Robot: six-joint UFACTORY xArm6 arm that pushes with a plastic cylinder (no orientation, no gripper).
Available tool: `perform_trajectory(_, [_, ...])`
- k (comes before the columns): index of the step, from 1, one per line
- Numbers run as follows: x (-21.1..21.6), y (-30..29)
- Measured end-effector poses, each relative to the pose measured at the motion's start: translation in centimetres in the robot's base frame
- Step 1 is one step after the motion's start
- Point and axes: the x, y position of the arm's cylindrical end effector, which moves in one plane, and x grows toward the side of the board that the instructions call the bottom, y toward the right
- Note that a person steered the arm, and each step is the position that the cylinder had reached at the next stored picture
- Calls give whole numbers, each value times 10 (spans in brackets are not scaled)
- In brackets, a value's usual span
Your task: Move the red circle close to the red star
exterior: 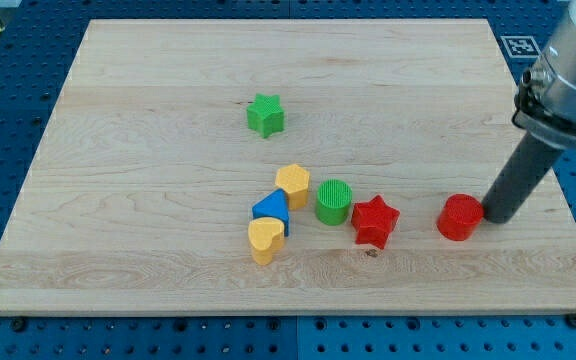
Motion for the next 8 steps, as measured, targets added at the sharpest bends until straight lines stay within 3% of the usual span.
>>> perform_trajectory(4, [65, -20])
perform_trajectory(8, [53, 2])
